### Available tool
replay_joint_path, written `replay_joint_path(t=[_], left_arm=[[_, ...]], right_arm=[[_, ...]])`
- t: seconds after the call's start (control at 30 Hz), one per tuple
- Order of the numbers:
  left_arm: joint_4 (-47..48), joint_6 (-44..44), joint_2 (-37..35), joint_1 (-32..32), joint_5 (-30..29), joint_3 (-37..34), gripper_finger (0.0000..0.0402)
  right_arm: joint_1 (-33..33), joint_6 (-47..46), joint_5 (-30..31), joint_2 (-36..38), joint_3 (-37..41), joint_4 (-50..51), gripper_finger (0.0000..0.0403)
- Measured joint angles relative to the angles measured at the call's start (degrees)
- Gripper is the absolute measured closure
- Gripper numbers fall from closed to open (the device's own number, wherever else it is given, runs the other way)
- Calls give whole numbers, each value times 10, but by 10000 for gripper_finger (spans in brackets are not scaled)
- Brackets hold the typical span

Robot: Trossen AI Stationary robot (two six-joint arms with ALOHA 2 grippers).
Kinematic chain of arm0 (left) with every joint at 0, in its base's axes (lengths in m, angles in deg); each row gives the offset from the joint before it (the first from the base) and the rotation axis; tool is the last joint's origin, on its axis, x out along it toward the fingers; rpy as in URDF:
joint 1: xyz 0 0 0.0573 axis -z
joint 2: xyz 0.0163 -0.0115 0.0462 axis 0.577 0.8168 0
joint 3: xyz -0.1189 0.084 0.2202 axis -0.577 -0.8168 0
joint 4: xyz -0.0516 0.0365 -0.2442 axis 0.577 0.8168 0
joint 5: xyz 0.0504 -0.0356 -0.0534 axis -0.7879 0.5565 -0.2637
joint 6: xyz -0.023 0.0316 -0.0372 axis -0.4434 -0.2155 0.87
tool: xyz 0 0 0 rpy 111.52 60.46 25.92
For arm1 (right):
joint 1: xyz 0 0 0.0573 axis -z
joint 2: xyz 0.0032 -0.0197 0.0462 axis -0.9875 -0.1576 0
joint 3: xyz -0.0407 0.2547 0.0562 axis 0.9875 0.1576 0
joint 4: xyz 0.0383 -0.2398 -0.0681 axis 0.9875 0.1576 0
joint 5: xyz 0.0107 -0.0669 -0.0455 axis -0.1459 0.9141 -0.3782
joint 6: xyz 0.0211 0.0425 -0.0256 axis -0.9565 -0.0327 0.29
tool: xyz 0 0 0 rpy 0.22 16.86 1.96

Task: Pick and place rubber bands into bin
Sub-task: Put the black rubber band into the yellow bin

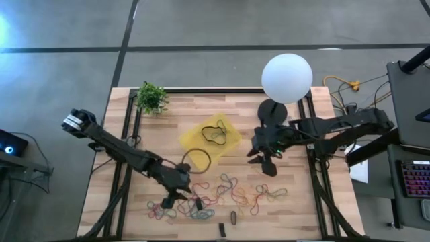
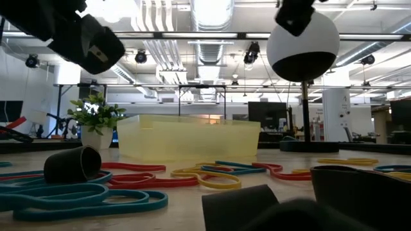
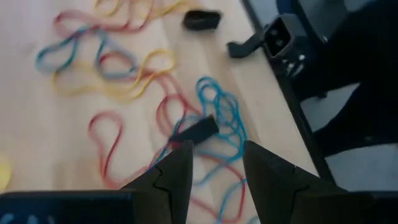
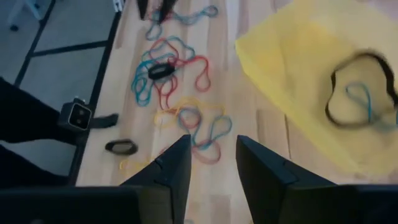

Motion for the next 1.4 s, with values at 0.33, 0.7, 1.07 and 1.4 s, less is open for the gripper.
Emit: replay_joint_path(t=[0.33, 0.7, 1.07, 1.4], left_arm=[[-5, -198, 92, 14, -16, 57, 277], [85, -339, 187, 15, -25, 145, 277], [125, -407, 220, 15, -36, 176, 277], [126, -453, 220, 14, -36, 170, 277]], right_arm=[[-55, -121, 60, 85, 94, -5, 301], [-105, -179, 115, 147, 141, -5, 315], [-120, -175, 130, 160, 144, -5, 326], [-120, -159, 128, 159, 144, -5, 328]])
